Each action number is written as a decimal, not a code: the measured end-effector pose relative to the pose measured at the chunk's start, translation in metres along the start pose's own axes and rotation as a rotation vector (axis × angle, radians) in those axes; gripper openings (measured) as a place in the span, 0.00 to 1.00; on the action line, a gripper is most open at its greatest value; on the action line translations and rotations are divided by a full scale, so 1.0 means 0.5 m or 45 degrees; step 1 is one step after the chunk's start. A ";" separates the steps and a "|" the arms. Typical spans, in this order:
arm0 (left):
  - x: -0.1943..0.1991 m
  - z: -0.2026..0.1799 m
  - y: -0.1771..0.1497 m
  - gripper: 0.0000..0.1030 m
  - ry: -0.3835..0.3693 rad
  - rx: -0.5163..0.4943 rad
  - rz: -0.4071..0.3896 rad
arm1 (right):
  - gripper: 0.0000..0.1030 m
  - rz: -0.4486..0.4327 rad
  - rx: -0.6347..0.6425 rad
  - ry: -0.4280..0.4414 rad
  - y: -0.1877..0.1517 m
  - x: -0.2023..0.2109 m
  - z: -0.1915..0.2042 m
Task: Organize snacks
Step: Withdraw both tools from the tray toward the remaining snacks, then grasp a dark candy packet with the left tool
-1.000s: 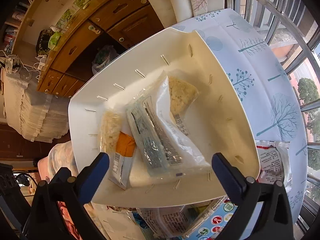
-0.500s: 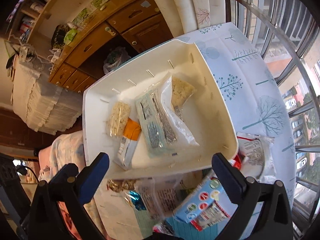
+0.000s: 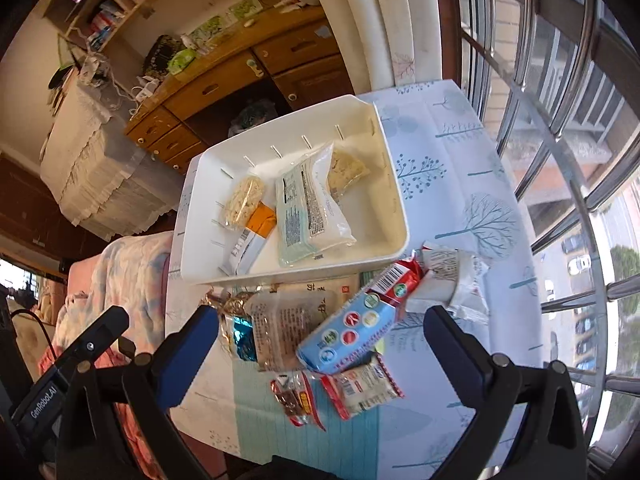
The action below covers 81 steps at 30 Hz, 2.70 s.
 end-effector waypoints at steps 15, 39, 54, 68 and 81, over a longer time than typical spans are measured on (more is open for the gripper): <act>0.096 0.006 -0.189 0.77 0.096 0.111 0.013 | 0.99 -0.084 0.145 0.076 -0.129 0.069 -0.038; -0.019 0.064 -0.301 0.78 0.104 0.155 0.289 | 0.98 -0.042 0.463 0.026 -0.302 -0.009 -0.035; -0.170 0.044 -0.320 0.78 -0.058 0.090 0.579 | 0.97 -0.056 0.609 -0.141 -0.341 -0.097 -0.018; -0.327 0.003 -0.342 0.78 -0.009 0.109 0.661 | 0.97 -0.093 0.750 -0.135 -0.355 -0.210 -0.043; -0.399 -0.002 -0.364 0.78 0.110 0.288 0.689 | 0.97 -0.082 0.867 0.009 -0.337 -0.260 -0.046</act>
Point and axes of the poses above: each gripper's, at about its wrist camera, not at the fingertips, and x roughly against the way its jaws point, z to its left, y to its top, the point moved 3 cm from there along -x, roughly the way its jaws point, and after that the axes turned 3 degrees about -z, right-handed, at the moved point
